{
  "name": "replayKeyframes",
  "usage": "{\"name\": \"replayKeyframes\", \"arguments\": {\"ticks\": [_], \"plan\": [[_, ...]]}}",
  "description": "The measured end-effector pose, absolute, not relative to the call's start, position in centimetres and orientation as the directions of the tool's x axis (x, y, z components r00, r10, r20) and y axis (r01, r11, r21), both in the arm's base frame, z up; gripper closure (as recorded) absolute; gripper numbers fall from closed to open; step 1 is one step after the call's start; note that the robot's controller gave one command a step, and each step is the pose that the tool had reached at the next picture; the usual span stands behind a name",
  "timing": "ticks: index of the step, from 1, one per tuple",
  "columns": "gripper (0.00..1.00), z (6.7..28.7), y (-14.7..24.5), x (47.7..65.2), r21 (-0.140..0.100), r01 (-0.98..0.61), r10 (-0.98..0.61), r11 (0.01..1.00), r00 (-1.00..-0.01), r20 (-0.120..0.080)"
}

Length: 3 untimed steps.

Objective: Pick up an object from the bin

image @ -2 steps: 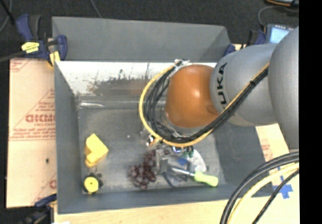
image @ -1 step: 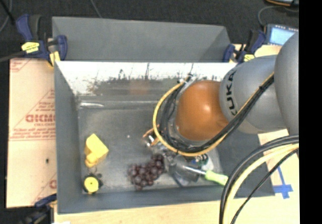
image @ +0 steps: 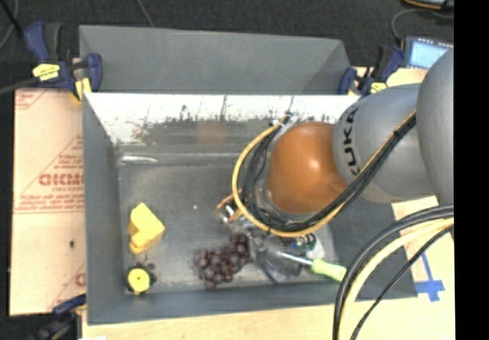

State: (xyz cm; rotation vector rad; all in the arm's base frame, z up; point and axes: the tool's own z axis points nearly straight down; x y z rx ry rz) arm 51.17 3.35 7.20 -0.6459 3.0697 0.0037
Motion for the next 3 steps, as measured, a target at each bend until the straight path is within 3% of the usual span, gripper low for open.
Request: {"name": "replayKeyframes", "arguments": {"ticks": [1,2,3], "plan": [[1.0,11.1,3.1,51.1,0.004,-0.43,-0.43,0.903,-0.903,0.003],[1.0,17.3,2.6,51.5,0.002,-0.434,-0.434,0.901,-0.901,-0.002],[1.0,20.5,1.3,50.9,0.001,-0.427,-0.427,0.904,-0.904,-0.002]]}}
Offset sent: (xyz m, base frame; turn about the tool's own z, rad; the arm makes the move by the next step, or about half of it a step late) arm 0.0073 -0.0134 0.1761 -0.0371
